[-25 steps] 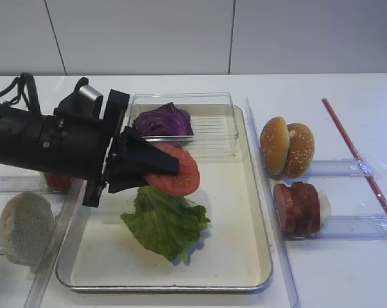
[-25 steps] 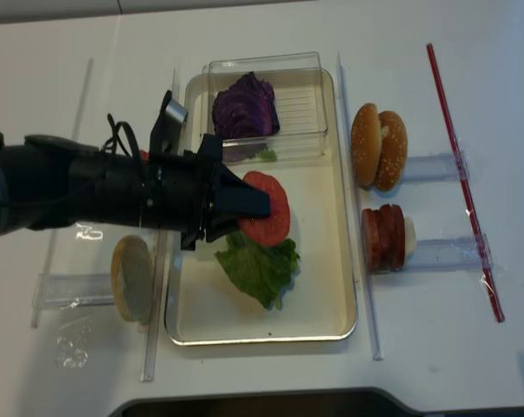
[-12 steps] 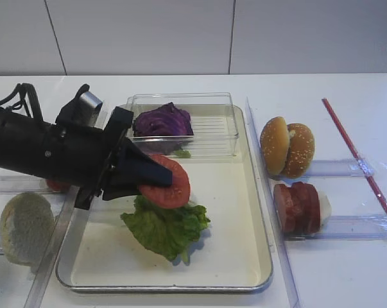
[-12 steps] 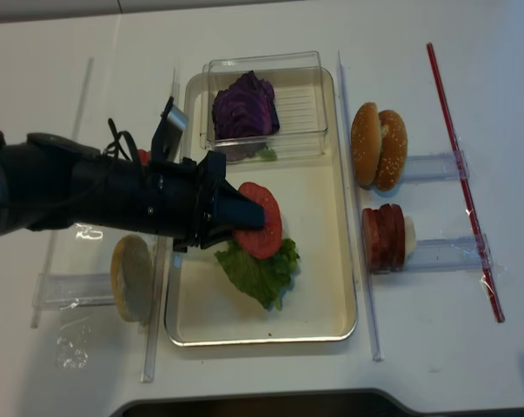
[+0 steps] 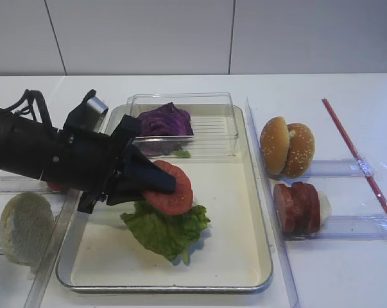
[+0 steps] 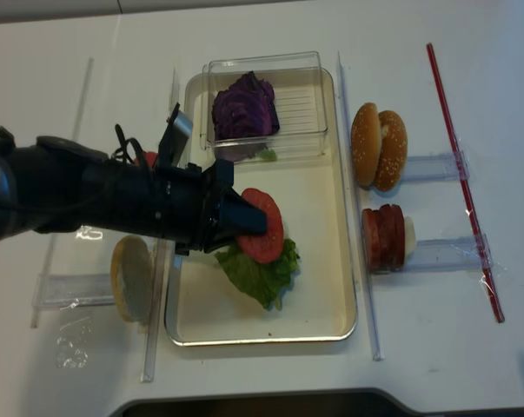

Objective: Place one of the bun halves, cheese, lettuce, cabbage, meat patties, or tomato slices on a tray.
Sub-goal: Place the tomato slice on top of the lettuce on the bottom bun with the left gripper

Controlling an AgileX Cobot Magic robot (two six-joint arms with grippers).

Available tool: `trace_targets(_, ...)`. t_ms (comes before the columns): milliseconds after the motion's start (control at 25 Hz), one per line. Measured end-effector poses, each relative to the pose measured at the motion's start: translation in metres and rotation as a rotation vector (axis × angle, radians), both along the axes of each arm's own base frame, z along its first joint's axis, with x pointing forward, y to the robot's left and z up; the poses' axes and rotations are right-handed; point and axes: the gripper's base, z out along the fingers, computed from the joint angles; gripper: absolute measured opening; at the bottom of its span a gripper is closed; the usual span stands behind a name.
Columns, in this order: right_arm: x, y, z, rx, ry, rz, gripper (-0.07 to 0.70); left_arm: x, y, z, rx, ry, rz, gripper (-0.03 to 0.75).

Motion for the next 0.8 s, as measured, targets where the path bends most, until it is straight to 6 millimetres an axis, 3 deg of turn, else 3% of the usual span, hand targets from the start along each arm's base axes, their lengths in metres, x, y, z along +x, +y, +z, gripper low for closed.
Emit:
trace_targets(440,0.0,0.0,0.0,0.0,0.0,0.0,0.562,0.006,-0.001,-0.028,0.034,0.087,0.008,0.113)
trace_targets(800,0.0,0.0,0.0,0.0,0.0,0.0,0.562,0.007,-0.002,-0.032,0.034,0.098,0.007,0.113)
